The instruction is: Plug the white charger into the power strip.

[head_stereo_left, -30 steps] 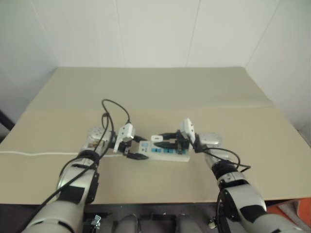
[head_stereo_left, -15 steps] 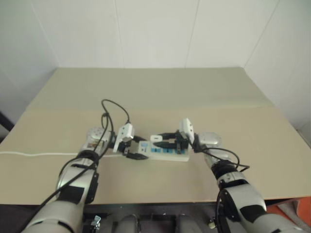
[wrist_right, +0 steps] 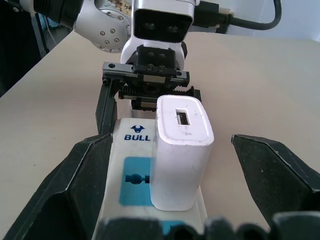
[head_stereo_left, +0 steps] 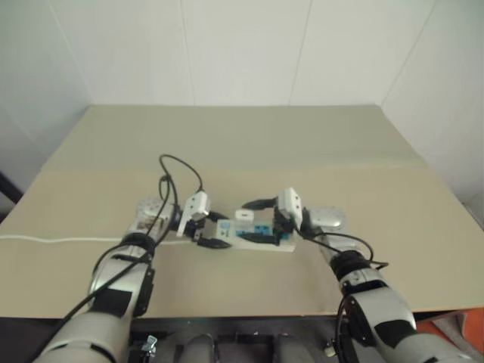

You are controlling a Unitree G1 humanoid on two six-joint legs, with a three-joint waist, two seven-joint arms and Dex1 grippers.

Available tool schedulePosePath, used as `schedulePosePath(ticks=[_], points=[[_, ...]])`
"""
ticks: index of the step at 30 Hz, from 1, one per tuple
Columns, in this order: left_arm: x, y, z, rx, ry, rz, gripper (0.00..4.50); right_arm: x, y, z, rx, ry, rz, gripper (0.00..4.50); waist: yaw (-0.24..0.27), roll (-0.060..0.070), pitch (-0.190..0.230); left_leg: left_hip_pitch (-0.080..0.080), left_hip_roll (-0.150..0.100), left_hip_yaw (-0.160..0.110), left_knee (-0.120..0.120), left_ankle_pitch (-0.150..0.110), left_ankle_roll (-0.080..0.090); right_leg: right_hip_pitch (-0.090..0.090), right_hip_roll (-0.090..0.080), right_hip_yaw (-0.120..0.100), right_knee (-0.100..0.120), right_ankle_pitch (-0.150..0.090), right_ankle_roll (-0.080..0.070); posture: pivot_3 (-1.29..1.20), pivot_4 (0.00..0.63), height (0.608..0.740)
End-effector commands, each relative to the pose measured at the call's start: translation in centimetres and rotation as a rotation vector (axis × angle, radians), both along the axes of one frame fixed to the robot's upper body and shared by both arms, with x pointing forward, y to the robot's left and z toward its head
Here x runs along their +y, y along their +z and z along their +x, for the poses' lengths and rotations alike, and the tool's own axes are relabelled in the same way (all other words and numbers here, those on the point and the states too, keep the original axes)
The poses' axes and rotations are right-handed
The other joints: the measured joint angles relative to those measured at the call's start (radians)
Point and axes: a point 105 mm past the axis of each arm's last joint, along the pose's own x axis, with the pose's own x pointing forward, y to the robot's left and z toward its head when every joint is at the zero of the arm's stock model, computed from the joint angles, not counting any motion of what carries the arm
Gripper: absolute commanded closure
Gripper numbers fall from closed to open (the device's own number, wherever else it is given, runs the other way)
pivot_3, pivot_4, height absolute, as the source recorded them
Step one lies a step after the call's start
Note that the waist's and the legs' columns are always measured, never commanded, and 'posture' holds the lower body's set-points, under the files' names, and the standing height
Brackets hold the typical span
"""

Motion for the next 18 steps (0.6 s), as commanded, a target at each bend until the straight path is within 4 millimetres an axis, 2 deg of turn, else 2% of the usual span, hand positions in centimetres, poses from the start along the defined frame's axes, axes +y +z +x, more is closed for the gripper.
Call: schedulePosePath(ticks=[1,4,7,11,15,18], points=[[-0.5,0.2,-0.1,0.018,-0.028,-0.006,0.03,-0.8,-1.9,-0.4,0.052,-0.013,-0.049,0.0,0.0,0.0,0.0,0.0,0.0,0.0,0.0,0.0,0.0,0.0,0.0,0.0,0.0,0.0,0.0,0.0,0.15,0.74],[-0.4,1.1,0.2,-0.028,-0.031,-0.025,0.03,-0.8,-1.6,-0.3,0.052,-0.013,-0.043,0.0,0.0,0.0,0.0,0.0,0.0,0.0,0.0,0.0,0.0,0.0,0.0,0.0,0.0,0.0,0.0,0.0,0.15,0.74],[0.2,2.8,0.7,-0.136,-0.032,-0.06,0.03,-1.4,-0.5,0.2,0.035,-0.034,-0.024,0.0,-0.001,0.0,0.002,-0.002,0.0,0.0,0.0,0.0,0.0,-0.002,0.0,0.0,0.0,0.0,0.0,0.0,0.15,0.74],[2.2,6.8,1.4,-0.202,0.028,-0.164,0.03,-4.2,2.8,0.1,-0.054,-0.046,0.03,0.0,-0.001,0.0,0.014,-0.006,0.001,-0.001,0.0,0.0,0.0,-0.004,-0.001,0.0,0.0,0.0,0.0,0.0,0.15,0.74],[6.2,9.6,0.7,-0.19,0.09,-0.153,0.03,-8.3,6.4,-1.0,-0.15,-0.078,0.018,0.0,-0.007,0.003,0.02,-0.021,0.001,-0.002,0.0,0.0,0.0,-0.021,-0.001,0.001,0.007,0.0,0.0,0.0,0.15,0.74],[9.1,11.1,-0.5,-0.227,0.122,-0.133,0.03,-11.7,8.3,-2.3,-0.197,-0.129,-0.045,0.0,-0.012,0.005,0.022,-0.03,0.0,0.001,0.0,0.0,0.0,-0.034,-0.002,0.001,0.008,0.0,0.0,0.0,0.15,0.74]])
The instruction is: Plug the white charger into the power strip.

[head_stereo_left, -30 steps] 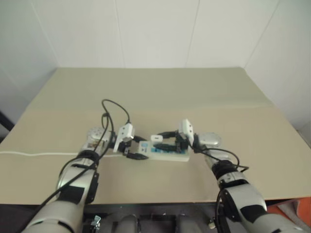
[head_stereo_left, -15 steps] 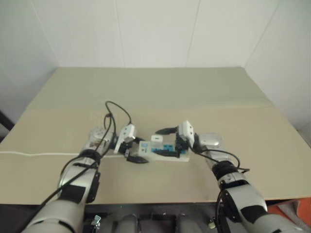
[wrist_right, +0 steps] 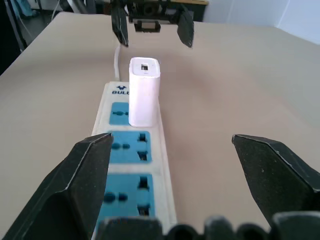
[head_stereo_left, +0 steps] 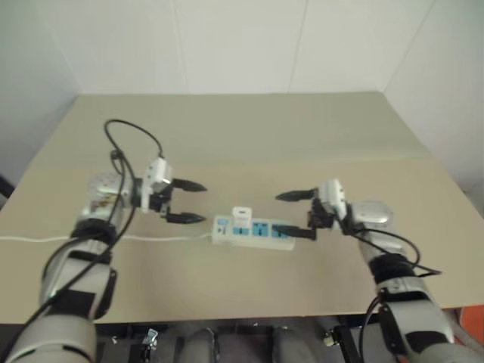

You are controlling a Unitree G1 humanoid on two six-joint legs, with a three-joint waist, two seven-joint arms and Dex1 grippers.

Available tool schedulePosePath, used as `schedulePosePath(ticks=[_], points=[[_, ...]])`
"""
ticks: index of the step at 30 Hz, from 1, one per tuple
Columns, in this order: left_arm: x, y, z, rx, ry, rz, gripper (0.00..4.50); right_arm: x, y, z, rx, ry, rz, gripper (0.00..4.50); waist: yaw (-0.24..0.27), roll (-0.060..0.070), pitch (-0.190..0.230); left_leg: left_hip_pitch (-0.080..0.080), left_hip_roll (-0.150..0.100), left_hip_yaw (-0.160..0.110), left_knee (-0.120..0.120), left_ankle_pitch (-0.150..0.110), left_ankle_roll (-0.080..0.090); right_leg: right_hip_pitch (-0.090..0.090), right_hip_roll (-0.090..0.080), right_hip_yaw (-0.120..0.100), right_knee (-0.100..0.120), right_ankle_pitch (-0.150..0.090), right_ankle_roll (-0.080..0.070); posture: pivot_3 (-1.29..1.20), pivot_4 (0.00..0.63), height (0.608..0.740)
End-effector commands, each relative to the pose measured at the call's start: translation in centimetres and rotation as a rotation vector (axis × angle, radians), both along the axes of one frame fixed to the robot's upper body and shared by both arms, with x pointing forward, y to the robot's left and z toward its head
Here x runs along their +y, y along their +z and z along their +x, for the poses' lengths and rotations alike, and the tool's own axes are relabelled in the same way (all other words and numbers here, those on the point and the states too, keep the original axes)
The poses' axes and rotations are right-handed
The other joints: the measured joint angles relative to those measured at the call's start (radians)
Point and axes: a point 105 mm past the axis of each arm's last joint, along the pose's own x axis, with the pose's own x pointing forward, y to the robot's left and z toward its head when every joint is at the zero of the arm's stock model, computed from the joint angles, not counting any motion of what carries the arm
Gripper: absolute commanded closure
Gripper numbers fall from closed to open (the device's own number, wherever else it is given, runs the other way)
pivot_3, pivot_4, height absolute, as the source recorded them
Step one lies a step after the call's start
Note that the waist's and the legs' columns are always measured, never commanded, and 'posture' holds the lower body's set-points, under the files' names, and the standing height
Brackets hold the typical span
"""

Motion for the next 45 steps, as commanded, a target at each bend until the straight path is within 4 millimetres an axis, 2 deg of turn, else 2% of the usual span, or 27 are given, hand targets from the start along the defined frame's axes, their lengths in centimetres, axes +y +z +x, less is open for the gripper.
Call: schedulePosePath(ticks=[1,4,6,9,18,45], points=[[2.0,2.1,-1.3,-0.017,0.012,-0.034,0.03,-3.3,3.3,-1.7,-0.089,-0.039,-0.022,0.0,0.0,0.0,0.001,-0.002,0.0,0.0,-0.001,0.0,0.0,-0.002,0.0,-0.001,-0.001,0.0,0.0,0.0,0.15,0.74],[4.2,2.9,-2.7,0.005,0.045,0.001,0.03,-6.4,4.0,-3.5,-0.08,-0.08,-0.115,0.0,0.005,0.0,0.002,-0.002,0.0,0.0,-0.003,0.0,0.0,-0.002,0.0,-0.002,-0.003,0.0,0.0,0.0,0.15,0.74],[5.5,2.8,-3.7,0.029,0.064,0.054,0.03,-8.3,4.3,-4.8,-0.056,-0.113,-0.169,0.0,0.008,0.001,0.004,-0.002,0.0,0.002,-0.002,0.0,0.0,-0.001,0.0,-0.002,-0.005,0.0,0.0,0.0,0.15,0.74],[6.4,2.5,-4.7,0.051,0.072,0.082,0.03,-9.5,4.9,-6.1,-0.016,-0.145,-0.193,0.0,0.012,0.002,0.005,-0.001,0.001,0.005,-0.002,0.0,0.0,0.0,-0.001,-0.001,-0.007,0.0,0.0,0.0,0.15,0.74],[6.2,1.9,-5.1,0.058,0.063,0.068,0.03,-10.3,5.0,-7.2,0.075,-0.226,-0.248,0.0,0.013,0.001,0.006,0.003,0.003,0.016,0.004,0.0,0.0,0.002,0.001,0.0,-0.003,0.0,-0.001,0.0,0.15,0.74],[6.4,1.3,-4.8,0.064,0.097,0.12,0.03,-10.7,3.0,-8.0,0.092,-0.329,-0.273,0.0,0.015,0.0,0.006,0.002,0.002,0.017,0.008,0.0,0.0,0.002,0.001,0.0,-0.002,0.0,-0.001,0.0,0.15,0.74]])
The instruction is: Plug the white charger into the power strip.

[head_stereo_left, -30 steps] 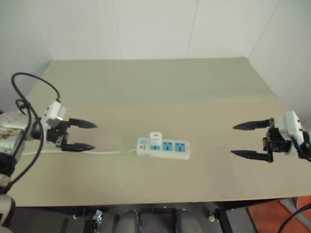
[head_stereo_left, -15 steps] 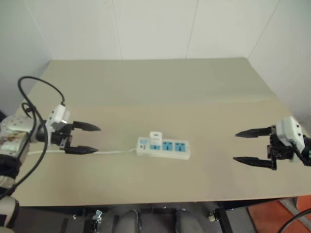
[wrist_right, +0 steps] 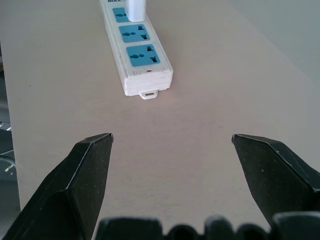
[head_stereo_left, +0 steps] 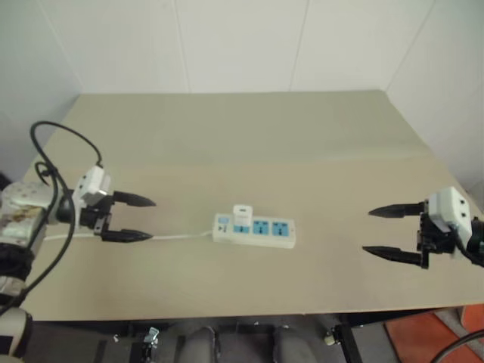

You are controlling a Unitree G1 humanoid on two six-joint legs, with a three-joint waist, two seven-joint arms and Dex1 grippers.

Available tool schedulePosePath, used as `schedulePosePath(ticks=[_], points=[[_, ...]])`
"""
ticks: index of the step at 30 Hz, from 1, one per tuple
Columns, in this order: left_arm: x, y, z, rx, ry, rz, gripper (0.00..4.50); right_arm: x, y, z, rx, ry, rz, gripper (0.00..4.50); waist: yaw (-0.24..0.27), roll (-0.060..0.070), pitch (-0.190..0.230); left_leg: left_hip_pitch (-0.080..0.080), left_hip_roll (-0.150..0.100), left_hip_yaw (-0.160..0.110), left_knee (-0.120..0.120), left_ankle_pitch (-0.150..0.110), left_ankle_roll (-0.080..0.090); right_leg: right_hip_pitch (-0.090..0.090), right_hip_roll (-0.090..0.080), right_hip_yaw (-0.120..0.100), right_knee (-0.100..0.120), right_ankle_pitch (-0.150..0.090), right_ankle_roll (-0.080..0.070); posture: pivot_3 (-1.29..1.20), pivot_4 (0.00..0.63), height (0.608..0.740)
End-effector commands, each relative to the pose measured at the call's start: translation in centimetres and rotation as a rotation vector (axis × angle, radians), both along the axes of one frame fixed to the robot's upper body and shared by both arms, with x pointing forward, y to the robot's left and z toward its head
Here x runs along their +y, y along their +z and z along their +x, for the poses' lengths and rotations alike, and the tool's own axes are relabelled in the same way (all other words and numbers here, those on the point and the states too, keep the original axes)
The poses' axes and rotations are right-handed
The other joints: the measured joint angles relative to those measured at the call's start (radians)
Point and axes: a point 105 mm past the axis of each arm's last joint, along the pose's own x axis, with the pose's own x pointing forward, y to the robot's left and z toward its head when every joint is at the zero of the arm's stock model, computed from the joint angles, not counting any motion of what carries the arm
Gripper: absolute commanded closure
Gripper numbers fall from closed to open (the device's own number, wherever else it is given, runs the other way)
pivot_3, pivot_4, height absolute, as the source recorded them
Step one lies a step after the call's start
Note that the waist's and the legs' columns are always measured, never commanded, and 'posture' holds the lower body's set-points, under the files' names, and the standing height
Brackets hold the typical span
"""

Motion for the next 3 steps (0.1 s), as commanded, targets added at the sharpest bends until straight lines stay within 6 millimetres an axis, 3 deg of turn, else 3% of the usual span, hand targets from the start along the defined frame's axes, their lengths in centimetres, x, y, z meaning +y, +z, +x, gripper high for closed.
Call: schedulePosePath(ticks=[1,3], points=[[0.06,1.03,0.07,-0.04,0.001,-0.006,0.03,-0.03,1.0,-0.21,-0.053,0.001,-0.013,0.0,0.0,0.0,0.0,0.0,0.0,0.0,0.0,0.0,0.0,0.0,0.0,0.0,0.0,0.0,0.0,0.0,0.15,0.74],[-0.01,0.97,0.11,-0.041,0.001,-0.007,0.03,-0.08,0.93,-0.22,-0.05,-0.002,-0.015,0.0,0.0,0.0,0.0,0.0,0.0,0.0,0.0,0.0,0.0,0.0,0.0,0.0,0.0,0.0,0.0,0.0,0.15,0.74]])
